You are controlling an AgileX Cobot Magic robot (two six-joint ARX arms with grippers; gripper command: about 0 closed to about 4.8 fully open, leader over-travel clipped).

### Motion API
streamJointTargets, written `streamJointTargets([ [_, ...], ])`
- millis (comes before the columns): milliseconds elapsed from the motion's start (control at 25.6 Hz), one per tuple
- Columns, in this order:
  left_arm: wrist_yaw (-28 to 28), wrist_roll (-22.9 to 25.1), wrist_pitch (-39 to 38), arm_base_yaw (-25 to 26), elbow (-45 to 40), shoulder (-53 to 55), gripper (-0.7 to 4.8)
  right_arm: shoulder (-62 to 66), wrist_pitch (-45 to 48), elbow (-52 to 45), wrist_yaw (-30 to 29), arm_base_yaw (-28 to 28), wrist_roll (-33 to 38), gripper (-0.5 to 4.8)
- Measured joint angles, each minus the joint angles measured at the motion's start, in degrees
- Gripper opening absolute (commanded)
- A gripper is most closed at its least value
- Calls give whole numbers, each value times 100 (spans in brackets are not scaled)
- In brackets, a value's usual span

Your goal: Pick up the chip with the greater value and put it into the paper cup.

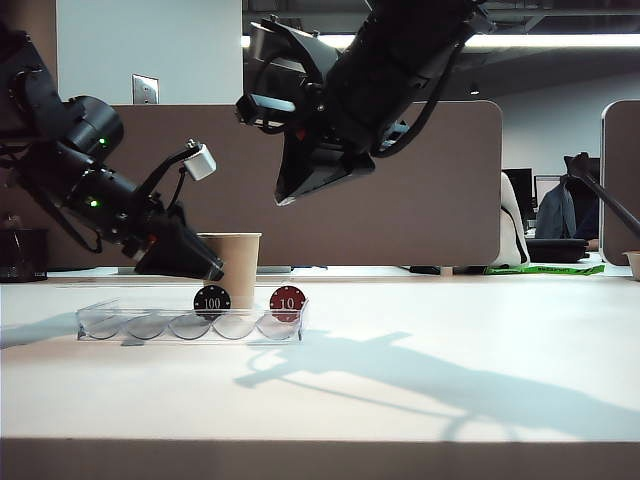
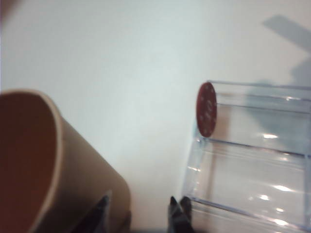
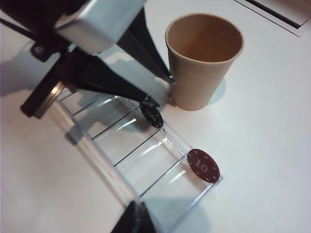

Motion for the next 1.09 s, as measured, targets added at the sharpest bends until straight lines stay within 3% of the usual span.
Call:
streamJointTargets([
  [430,144,11,-798,0,155,26,156,-2,0,0,0,2,0,-6],
  [1094,122,114,-822,0,157,26,156,-2,0,0,2,-2,-2,-6],
])
